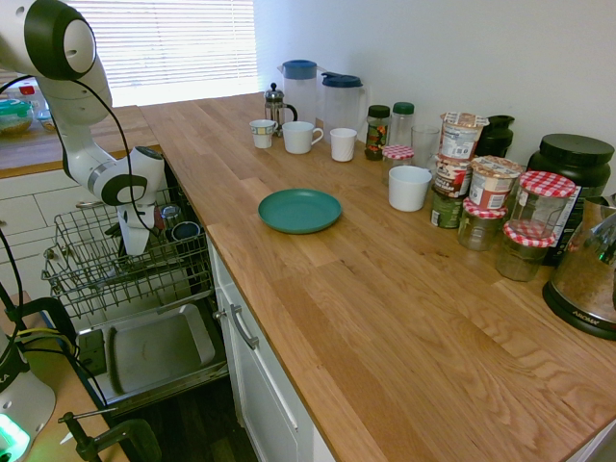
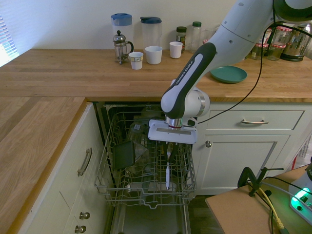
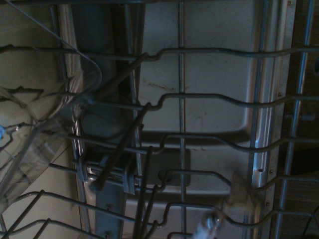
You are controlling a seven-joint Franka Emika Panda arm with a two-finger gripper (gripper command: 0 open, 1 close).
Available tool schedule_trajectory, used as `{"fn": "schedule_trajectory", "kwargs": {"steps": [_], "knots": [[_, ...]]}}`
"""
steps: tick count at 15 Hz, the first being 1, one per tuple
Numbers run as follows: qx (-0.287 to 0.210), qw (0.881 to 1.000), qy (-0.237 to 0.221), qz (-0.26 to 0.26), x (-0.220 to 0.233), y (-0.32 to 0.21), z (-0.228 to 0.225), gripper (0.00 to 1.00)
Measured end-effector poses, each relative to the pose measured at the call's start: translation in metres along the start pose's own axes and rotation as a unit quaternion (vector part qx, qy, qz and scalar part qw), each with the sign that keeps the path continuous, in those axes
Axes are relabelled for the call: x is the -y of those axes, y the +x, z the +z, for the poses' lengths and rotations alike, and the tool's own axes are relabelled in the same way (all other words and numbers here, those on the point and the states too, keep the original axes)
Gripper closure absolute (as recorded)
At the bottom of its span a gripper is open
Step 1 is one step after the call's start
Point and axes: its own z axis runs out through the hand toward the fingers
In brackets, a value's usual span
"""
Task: Put the fork in the dishwasher
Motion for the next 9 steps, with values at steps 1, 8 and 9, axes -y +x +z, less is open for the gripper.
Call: {"fn": "schedule_trajectory", "kwargs": {"steps": [1,8,9], "knots": [[0.0,1.0,0.001,0.0,0.0,0.0,0.0,0.0],[-0.007,1.0,0.023,-0.006,0.002,-0.005,-0.017,0.0],[-0.011,0.999,0.03,-0.01,0.0,-0.009,-0.028,0.0]]}}
